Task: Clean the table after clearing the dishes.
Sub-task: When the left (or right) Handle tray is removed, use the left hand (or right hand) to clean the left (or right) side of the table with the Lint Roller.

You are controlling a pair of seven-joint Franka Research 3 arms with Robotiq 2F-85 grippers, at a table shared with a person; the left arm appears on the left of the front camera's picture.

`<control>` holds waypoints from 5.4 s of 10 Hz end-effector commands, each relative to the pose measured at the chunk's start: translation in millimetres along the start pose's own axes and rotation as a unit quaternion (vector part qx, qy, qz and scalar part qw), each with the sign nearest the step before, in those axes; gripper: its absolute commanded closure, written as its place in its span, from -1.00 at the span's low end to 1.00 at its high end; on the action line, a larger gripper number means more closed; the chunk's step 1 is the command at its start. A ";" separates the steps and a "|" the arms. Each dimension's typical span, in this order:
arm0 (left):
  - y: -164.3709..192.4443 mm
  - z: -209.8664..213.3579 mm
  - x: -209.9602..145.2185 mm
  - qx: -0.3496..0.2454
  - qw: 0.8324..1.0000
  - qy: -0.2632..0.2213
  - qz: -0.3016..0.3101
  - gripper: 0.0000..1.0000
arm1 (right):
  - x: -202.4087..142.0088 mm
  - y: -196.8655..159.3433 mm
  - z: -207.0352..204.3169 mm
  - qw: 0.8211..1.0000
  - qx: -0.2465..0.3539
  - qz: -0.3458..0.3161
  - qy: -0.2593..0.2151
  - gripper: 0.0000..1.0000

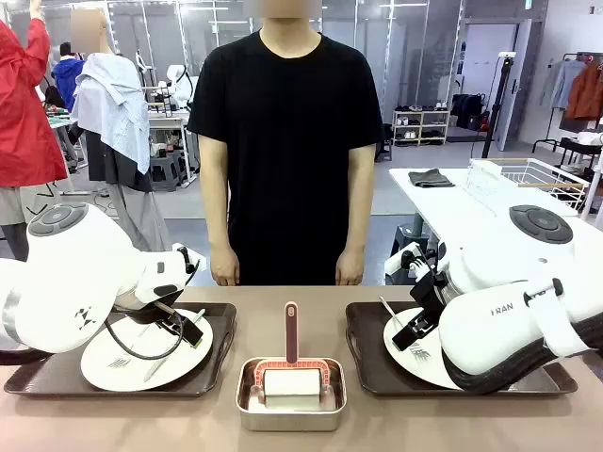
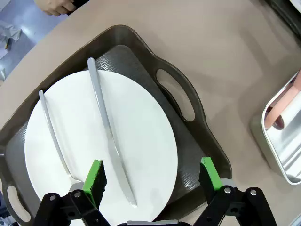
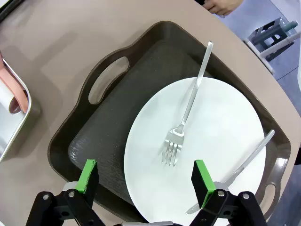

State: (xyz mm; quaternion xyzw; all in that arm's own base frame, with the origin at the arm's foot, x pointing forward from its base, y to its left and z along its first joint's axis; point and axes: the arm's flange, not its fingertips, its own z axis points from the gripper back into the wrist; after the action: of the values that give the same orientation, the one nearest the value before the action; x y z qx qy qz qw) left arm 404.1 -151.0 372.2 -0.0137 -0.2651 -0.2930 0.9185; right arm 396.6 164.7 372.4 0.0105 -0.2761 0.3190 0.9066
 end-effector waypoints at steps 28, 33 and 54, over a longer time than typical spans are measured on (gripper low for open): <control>354.5 169.2 -237.7 -0.255 0.806 -0.244 0.475 -1.00 | -253.1 -327.3 162.0 0.752 0.282 -0.556 -0.213 -1.00; 366.1 175.7 -258.5 -0.247 0.804 -0.243 0.483 -1.00 | -272.3 -336.8 162.8 0.754 0.282 -0.549 -0.224 -1.00; 366.1 175.7 -258.5 -0.247 0.804 -0.243 0.483 -1.00 | -272.3 -336.8 162.8 0.754 0.282 -0.549 -0.224 -1.00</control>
State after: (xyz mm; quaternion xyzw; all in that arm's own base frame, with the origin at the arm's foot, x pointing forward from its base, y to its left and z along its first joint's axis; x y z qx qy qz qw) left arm 343.2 317.8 441.4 -0.4304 -0.3561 0.1495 0.8159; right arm 337.6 -291.7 423.3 0.4846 -0.3161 -0.1850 0.7944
